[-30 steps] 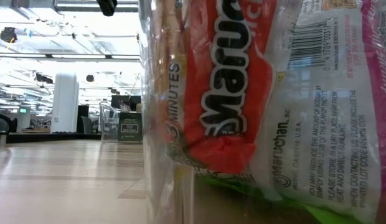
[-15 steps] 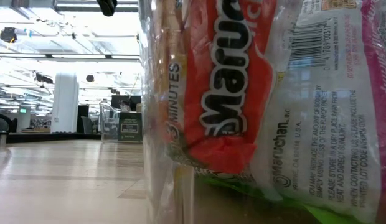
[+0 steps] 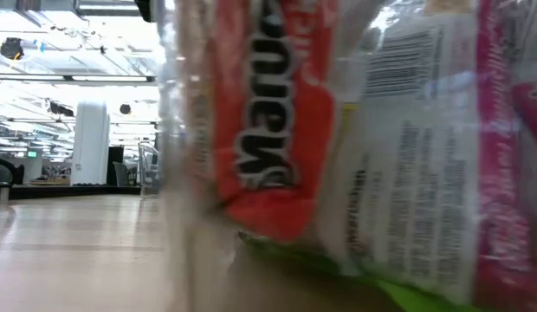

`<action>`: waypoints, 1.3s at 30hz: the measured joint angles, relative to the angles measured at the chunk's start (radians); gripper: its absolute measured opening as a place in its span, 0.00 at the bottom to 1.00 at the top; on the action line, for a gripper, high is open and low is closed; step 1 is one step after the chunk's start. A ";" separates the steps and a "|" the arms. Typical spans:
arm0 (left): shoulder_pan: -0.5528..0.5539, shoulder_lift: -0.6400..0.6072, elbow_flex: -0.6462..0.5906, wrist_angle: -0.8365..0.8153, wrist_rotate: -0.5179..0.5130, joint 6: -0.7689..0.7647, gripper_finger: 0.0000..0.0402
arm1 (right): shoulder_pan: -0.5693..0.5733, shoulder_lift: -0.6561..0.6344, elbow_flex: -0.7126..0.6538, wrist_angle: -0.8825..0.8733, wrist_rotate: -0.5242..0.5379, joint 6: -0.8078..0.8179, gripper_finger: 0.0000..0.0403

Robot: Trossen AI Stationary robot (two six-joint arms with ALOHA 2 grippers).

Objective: Pick & Place Food Item
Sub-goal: Put the bottom black spoon into the white bin

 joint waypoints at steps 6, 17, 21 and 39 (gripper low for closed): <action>0.000 0.000 0.000 -0.001 0.000 0.000 0.00 | -0.046 0.000 0.000 0.040 -0.001 -0.095 0.00; 0.000 0.000 0.000 -0.003 -0.004 0.000 0.00 | -0.076 0.000 0.000 0.057 -0.001 -0.157 0.00; 0.000 0.000 0.000 -0.003 -0.004 0.000 0.00 | -0.058 -0.015 -0.001 -0.039 -0.005 -0.078 0.00; 0.000 0.000 0.000 -0.003 -0.003 0.000 0.00 | -0.012 -0.140 -0.001 -0.368 -0.133 0.307 0.00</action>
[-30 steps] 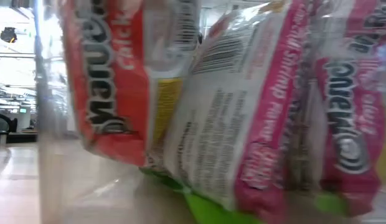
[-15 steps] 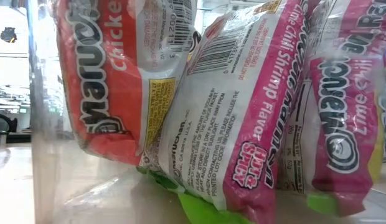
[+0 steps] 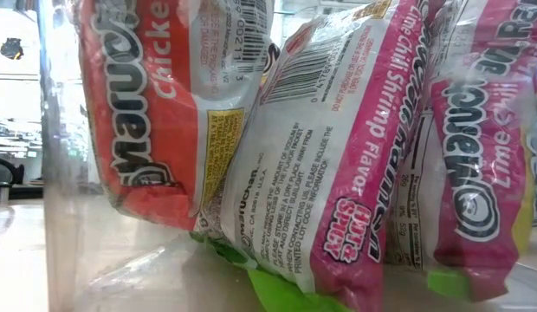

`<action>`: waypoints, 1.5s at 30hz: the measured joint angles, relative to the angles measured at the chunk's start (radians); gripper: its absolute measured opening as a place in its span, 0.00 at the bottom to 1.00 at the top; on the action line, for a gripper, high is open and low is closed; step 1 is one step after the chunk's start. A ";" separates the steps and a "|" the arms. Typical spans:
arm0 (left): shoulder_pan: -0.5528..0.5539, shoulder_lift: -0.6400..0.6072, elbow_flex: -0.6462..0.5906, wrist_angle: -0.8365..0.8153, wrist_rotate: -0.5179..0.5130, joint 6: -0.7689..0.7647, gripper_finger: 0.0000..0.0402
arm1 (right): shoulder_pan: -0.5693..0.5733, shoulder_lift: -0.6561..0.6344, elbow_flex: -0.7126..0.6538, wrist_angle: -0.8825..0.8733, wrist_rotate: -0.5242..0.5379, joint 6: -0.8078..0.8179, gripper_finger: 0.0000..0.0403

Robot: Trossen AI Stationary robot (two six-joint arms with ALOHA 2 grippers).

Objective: Pick & Place Food Item
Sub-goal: Put the bottom black spoon into the white bin

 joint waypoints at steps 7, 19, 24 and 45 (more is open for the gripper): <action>0.000 0.000 0.000 0.000 0.004 0.000 0.00 | -0.026 0.000 0.000 0.002 0.000 -0.029 0.12; 0.000 0.000 0.000 -0.001 0.003 0.000 0.00 | -0.058 0.077 -0.002 -0.006 -0.016 -0.091 0.39; 0.000 0.000 0.000 -0.002 0.003 0.000 0.00 | -0.057 0.125 -0.001 0.045 -0.024 -0.091 0.41; 0.000 0.000 0.000 -0.003 -0.001 0.000 0.00 | -0.094 0.131 -0.087 0.175 -0.018 -0.096 0.35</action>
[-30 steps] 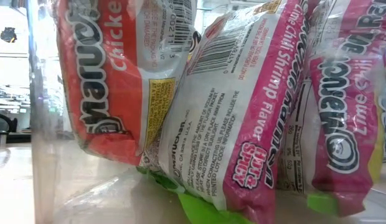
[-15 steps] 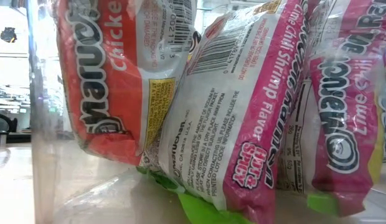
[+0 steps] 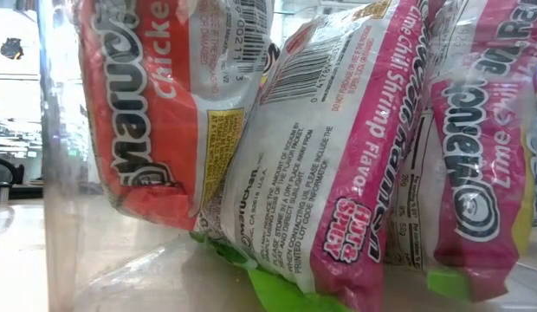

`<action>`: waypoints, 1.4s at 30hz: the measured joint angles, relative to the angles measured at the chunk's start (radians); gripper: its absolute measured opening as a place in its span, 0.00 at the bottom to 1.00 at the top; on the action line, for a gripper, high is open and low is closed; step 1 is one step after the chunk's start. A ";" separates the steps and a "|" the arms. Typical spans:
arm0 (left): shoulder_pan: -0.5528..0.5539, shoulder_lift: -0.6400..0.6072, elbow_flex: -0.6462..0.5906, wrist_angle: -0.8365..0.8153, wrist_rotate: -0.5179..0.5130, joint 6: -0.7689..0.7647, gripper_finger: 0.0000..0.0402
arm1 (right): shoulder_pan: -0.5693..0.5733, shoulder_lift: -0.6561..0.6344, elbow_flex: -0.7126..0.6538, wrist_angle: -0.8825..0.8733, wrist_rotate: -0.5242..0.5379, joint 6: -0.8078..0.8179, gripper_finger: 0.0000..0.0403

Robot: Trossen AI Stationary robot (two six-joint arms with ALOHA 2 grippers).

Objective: Pick & Place Food Item
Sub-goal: Put the bottom black spoon into the white bin

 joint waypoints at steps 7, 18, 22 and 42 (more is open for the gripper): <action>0.000 0.000 0.000 0.001 0.000 0.000 0.00 | -0.008 0.000 -0.001 0.008 0.000 0.000 0.32; 0.000 0.000 0.000 0.002 0.005 0.000 0.00 | -0.021 0.000 -0.001 0.002 -0.008 -0.049 0.30; 0.000 0.000 0.000 0.002 0.005 0.000 0.00 | -0.022 0.000 -0.001 0.002 -0.010 -0.053 0.30; 0.000 0.000 0.000 0.002 -0.001 0.000 0.00 | -0.022 0.000 -0.017 -0.030 -0.033 -0.073 0.30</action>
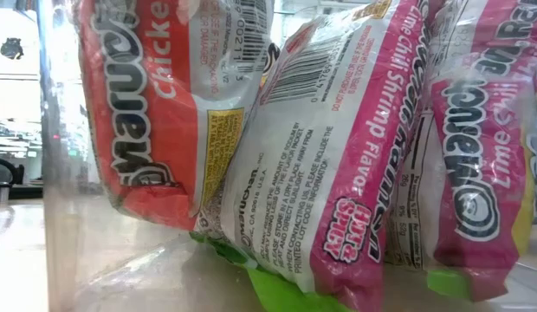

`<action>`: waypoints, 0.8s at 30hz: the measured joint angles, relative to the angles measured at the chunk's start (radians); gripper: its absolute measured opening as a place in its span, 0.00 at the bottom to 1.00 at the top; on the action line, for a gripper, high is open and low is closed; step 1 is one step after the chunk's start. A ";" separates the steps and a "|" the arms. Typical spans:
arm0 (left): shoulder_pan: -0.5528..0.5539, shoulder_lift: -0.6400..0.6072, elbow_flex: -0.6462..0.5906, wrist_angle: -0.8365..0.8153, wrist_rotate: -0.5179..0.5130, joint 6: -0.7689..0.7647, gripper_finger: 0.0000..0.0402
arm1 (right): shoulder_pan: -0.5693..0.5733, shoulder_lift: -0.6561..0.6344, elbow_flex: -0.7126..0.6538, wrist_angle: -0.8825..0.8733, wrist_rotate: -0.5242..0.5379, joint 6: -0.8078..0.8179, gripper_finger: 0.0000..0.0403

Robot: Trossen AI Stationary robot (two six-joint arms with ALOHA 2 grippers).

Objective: Pick & Place Food Item
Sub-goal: Put the bottom black spoon into the white bin

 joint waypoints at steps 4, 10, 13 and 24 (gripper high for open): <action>0.000 0.000 0.000 0.000 0.000 0.000 0.00 | -0.006 0.000 0.000 -0.034 -0.001 0.010 0.30; 0.000 0.000 0.000 0.000 0.000 0.000 0.00 | -0.006 0.000 0.000 -0.034 -0.002 0.004 0.30; 0.000 0.000 0.000 0.000 0.001 0.000 0.00 | -0.006 0.000 0.000 -0.023 -0.006 0.003 0.30; 0.000 0.000 0.000 0.000 0.001 0.000 0.00 | -0.004 0.000 0.000 -0.014 -0.077 0.002 0.30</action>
